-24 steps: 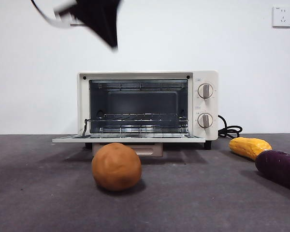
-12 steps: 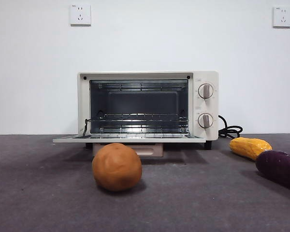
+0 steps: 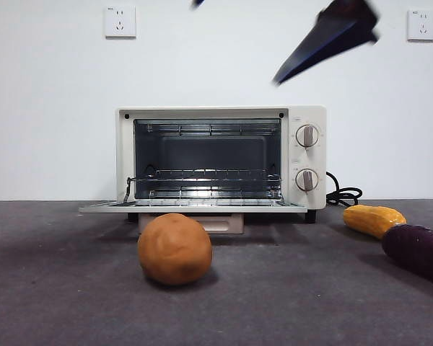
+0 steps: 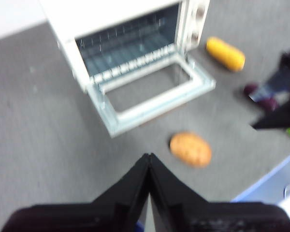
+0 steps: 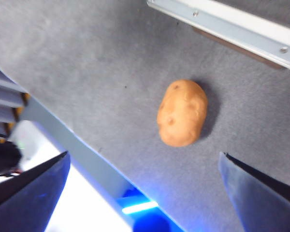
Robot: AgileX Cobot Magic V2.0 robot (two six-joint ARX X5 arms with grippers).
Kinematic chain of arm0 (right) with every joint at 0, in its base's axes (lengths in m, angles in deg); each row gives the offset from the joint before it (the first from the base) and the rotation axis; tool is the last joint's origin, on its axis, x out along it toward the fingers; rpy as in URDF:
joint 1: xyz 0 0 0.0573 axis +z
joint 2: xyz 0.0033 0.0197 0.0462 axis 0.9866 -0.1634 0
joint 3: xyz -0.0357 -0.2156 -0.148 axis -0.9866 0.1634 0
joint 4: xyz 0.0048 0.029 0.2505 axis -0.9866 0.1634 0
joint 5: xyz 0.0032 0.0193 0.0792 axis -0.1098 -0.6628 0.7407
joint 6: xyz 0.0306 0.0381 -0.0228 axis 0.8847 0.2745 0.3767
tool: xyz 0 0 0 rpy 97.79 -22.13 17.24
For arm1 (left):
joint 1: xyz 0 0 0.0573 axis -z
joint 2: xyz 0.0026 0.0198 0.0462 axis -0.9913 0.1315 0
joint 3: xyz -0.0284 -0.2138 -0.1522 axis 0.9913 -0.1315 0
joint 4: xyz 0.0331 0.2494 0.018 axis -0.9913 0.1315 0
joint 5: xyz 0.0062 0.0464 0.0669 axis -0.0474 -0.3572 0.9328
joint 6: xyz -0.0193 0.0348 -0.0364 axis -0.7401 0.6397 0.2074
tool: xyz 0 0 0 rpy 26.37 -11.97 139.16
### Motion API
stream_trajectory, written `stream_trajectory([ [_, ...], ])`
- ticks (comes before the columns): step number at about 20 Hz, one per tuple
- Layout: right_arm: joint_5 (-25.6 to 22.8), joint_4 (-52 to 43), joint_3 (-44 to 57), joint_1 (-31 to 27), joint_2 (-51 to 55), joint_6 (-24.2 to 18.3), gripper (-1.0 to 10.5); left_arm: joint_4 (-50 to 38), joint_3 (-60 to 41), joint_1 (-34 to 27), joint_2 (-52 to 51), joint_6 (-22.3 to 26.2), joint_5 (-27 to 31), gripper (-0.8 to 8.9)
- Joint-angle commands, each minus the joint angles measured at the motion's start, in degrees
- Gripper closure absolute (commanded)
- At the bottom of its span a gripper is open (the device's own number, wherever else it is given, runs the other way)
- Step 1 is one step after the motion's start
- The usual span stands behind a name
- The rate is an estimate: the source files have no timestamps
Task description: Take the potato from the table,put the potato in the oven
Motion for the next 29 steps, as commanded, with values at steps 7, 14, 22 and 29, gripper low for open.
stream_trajectory([
  [7,-7.28,-0.94,-6.69,6.67,-15.93,-0.68,1.5,-0.20,-12.74,0.07,-11.76,-1.62,-4.72,8.19],
  [14,-13.07,2.80,-15.04,6.78,-29.51,-4.24,1.5,-0.20,-12.74,0.07,-18.78,-3.26,-5.51,8.19],
  [22,-15.04,3.58,-16.50,7.52,-37.97,-4.39,1.5,-0.17,-12.74,0.07,-18.84,-3.41,-5.46,8.19],
  [29,-16.22,3.58,-16.50,7.87,-38.73,-3.67,1.7,-0.20,-12.74,0.07,-18.84,-3.34,-5.46,8.19],
])
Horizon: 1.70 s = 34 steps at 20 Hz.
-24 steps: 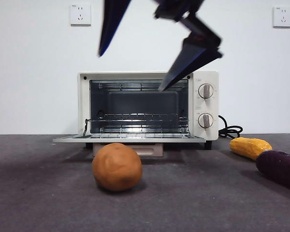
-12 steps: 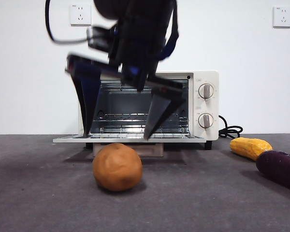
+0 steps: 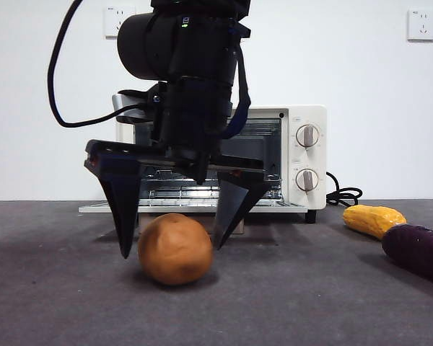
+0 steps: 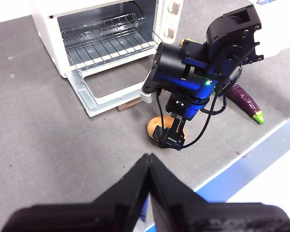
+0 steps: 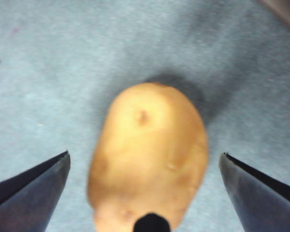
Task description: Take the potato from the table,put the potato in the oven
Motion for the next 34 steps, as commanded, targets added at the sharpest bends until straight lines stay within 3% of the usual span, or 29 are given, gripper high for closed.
stream_trajectory([
  [1,-0.20,0.68,0.00,0.09,-1.20,0.22,2.4,-0.22,-0.15,0.07,-0.11,-0.17,-0.22,8.19],
  [6,2.47,1.90,0.00,0.22,-1.20,0.96,6.3,-0.22,-0.15,0.07,-0.09,-0.20,-0.24,8.19],
  [8,2.64,2.23,0.00,0.22,-1.20,1.46,8.4,-0.22,-0.15,0.07,-0.09,-0.20,-0.24,8.19],
  [14,3.08,6.14,-1.27,0.37,-1.16,1.97,8.6,-0.22,-0.15,0.07,-0.11,-0.20,-0.26,8.19],
  [19,2.89,21.97,-17.57,0.37,-1.09,1.64,8.5,-0.22,-0.15,0.07,-0.11,-0.15,-0.26,8.19],
  [21,1.09,23.74,-24.98,0.33,-1.09,0.79,8.5,-0.22,-0.15,0.07,-0.11,0.13,-0.26,8.19],
  [25,-11.96,15.89,-32.44,-0.13,-1.09,-1.79,8.5,-0.22,-0.15,0.07,-0.11,1.70,-0.24,8.19],
  [28,-11.56,9.92,-32.50,-1.84,-1.14,-3.87,8.5,-0.22,-0.15,0.07,-0.11,2.84,-0.24,8.19],
  [34,-9.25,5.25,-32.50,-7.80,-1.77,-2.99,8.5,-0.22,-0.15,0.07,-0.11,4.39,-0.20,8.19],
])
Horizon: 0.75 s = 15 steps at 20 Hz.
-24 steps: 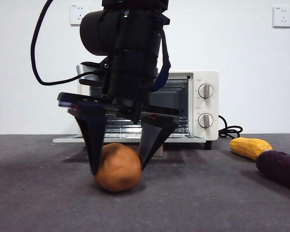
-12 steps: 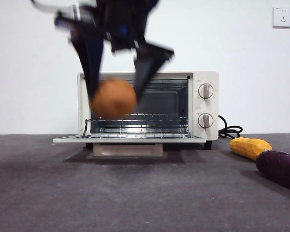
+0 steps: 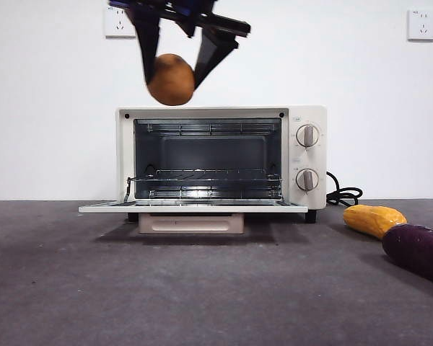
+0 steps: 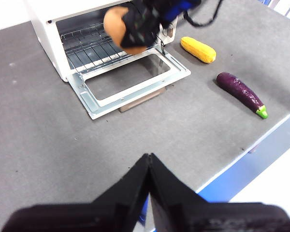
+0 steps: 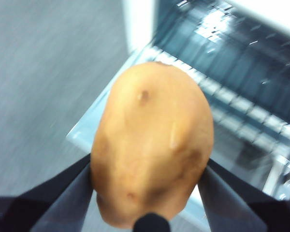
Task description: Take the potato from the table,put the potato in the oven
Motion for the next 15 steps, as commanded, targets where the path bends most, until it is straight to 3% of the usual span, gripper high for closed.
stream_trajectory([
  [1,3.02,-1.40,0.26,-2.49,-1.53,0.11,8.5,-0.22,-0.15,0.07,-0.11,1.55,-0.22,8.19],
  [5,6.88,-2.49,0.26,-5.62,-5.95,0.42,8.5,-0.22,-0.15,0.07,0.52,2.25,1.55,8.19],
  [15,6.36,-13.97,0.26,-9.07,-13.40,1.36,8.5,-0.22,-0.17,0.07,4.09,3.69,2.99,8.19],
])
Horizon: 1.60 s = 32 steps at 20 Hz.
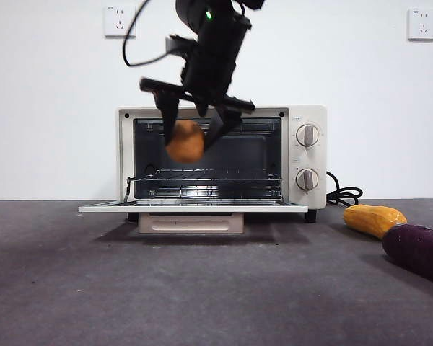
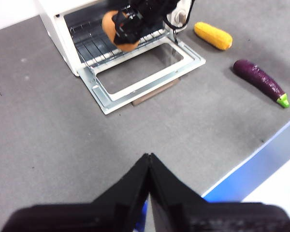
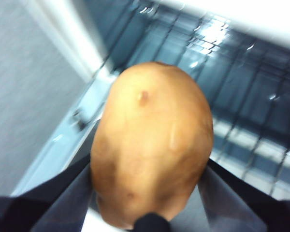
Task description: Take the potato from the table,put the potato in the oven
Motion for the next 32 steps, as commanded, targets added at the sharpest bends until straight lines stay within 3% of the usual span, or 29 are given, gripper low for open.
stream_trajectory([
  [1,-0.24,-0.90,0.22,-1.31,-2.27,1.07,8.5,-0.24,-0.17,0.07,0.96,1.64,0.15,8.19],
  [8,-1.46,-5.51,0.22,-3.45,-4.57,1.09,8.4,-0.24,-0.17,0.07,4.33,2.08,0.15,8.19],
  [11,-1.31,-5.86,0.22,-3.87,-5.64,1.11,7.2,-0.24,-0.17,0.07,5.18,2.05,0.15,8.19],
  [18,-1.33,-5.05,0.22,-4.09,-5.90,1.20,7.1,-0.24,-0.17,0.07,5.60,2.03,0.15,8.19],
  [20,-1.31,-4.39,0.22,-4.07,-5.90,1.07,5.9,-0.24,-0.17,0.07,5.64,2.03,0.15,8.19],
  [22,-1.11,-4.20,0.20,-4.07,-5.88,1.18,3.4,-0.24,-0.17,0.07,5.73,2.03,0.13,8.19],
  [23,-0.90,-3.89,0.20,-4.04,-5.84,1.25,3.1,-0.24,-0.17,0.07,5.88,2.05,0.13,8.19],
  [25,1.14,-1.86,0.07,-4.00,-5.62,1.44,3.1,-0.24,-0.17,0.07,6.01,2.05,0.13,8.19],
  [32,1.29,10.08,-0.28,-2.78,1.14,2.32,3.2,-0.24,-0.17,0.07,8.79,3.23,0.13,8.19],
])
